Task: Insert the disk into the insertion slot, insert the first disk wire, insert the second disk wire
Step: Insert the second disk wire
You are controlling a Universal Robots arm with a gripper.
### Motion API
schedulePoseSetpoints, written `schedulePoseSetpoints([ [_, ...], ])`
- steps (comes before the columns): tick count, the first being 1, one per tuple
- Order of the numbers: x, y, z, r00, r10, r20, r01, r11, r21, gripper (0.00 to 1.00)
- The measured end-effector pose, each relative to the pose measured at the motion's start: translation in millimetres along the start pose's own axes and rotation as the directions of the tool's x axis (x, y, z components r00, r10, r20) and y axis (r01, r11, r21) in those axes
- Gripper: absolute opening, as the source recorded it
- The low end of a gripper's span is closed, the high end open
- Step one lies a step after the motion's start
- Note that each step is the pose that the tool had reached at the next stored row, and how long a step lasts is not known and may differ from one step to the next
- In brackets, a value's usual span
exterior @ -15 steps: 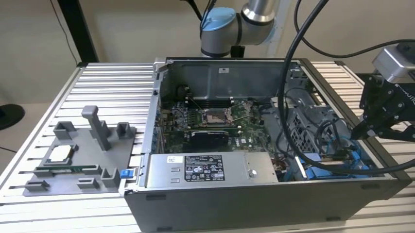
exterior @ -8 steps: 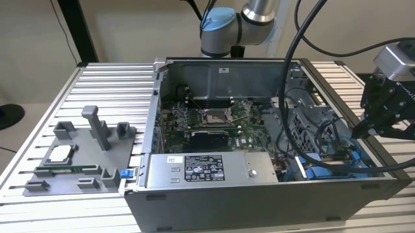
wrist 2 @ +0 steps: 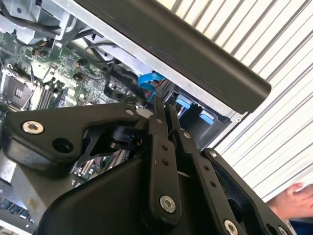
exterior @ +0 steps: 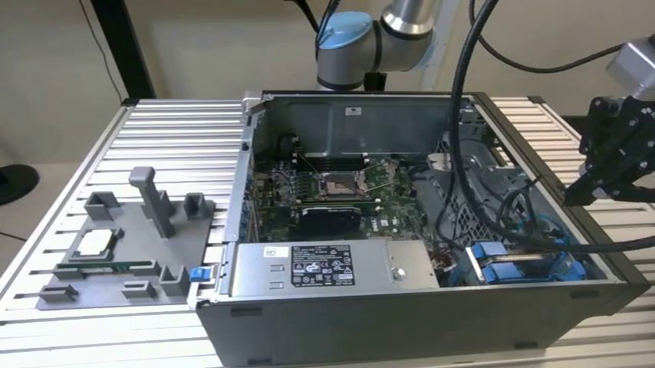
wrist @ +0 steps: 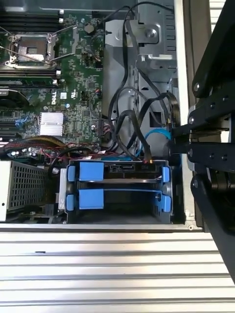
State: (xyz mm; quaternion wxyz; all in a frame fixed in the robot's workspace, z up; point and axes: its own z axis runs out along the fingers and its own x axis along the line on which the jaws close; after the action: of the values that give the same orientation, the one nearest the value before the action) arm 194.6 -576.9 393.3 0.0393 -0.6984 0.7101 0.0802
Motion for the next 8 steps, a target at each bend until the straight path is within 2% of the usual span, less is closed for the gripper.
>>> schedulePoseSetpoints([
  [3, -1.0, 1.3, -6.5, 1.0000, 0.000, 0.0013, 0.000, 1.0000, 0.0000, 0.00],
  [8, -1.3, 9.1, -8.2, 1.0000, -0.001, 0.0018, 0.001, 1.0000, 0.0031, 0.00],
])
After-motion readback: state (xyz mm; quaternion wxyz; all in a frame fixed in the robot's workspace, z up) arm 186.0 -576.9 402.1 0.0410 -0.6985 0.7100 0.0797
